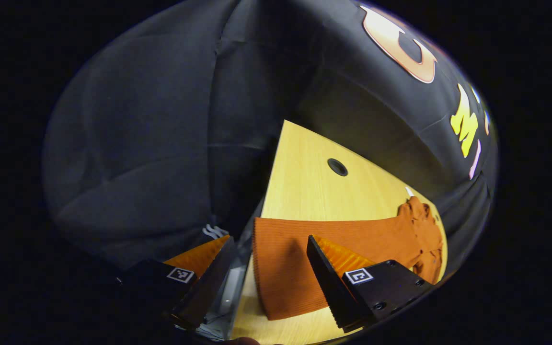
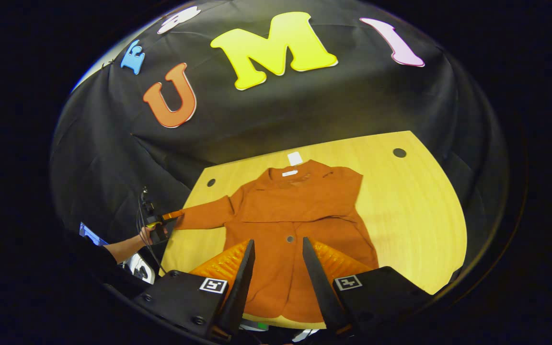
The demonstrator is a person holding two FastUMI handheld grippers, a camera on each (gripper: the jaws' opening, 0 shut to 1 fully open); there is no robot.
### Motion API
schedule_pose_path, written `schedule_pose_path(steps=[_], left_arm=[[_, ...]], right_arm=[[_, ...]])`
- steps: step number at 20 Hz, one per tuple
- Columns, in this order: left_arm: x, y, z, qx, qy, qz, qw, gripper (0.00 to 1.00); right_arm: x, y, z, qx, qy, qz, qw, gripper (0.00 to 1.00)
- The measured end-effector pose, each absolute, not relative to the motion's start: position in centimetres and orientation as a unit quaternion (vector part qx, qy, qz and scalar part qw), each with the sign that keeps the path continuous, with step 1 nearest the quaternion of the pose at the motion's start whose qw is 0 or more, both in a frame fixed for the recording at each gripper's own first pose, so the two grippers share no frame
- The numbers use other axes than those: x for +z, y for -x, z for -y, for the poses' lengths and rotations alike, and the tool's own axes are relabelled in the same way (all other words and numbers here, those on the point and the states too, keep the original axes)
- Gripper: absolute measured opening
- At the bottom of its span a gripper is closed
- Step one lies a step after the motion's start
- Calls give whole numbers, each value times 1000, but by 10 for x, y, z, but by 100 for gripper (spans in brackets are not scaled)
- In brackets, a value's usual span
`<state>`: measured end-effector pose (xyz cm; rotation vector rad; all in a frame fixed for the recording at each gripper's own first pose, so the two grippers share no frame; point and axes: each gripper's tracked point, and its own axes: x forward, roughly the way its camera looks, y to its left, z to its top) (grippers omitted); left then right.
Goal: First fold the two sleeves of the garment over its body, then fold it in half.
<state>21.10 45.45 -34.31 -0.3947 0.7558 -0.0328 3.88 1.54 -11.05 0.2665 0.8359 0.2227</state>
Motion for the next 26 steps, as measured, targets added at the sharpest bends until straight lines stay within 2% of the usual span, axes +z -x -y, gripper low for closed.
schedule_pose_path(steps=[5,6,8,9,10,11,12,13,14,15,16,17,18,21,25,26], left_arm=[[-354,-221,-449,-18,185,-382,905,95],[-352,-220,-449,-12,175,-387,905,86],[-351,-218,-452,8,155,-396,905,83],[-350,-218,-455,20,154,-394,906,72],[-349,-219,-457,30,155,-392,906,71],[-347,-217,-458,37,156,-391,906,75],[-346,-216,-460,42,155,-390,907,58],[-345,-215,-462,47,152,-391,907,46],[-344,-213,-465,55,145,-394,906,48],[-342,-212,-469,68,135,-395,906,43],[-340,-209,-475,85,122,-396,906,23],[-337,-208,-473,89,123,-396,906,13],[-330,-208,-459,67,143,-393,906,4],[-306,-205,-427,38,160,-386,908,3],[-255,-197,-380,13,150,-379,913,3],[-236,-195,-364,7,145,-371,917,3]], right_arm=[[-119,-40,-31,102,-183,-411,887,66],[-123,-37,-35,107,-175,-413,887,66],[-128,-34,-36,111,-157,-415,889,66],[-129,-33,-36,110,-156,-416,889,66],[-131,-32,-37,110,-157,-417,888,66],[-132,-32,-37,109,-159,-419,887,66],[-134,-30,-36,106,-160,-421,887,66],[-134,-29,-35,104,-163,-421,886,66],[-134,-29,-35,101,-166,-421,886,66],[-135,-29,-33,98,-168,-421,886,66],[-138,-28,-31,95,-168,-421,886,66],[-140,-28,-27,92,-172,-421,886,66],[-141,-25,-21,90,-177,-421,885,66],[-145,-25,-12,91,-198,-420,881,66],[-145,-26,-17,132,-195,-403,885,66],[-141,-26,-20,142,-192,-395,887,60]])
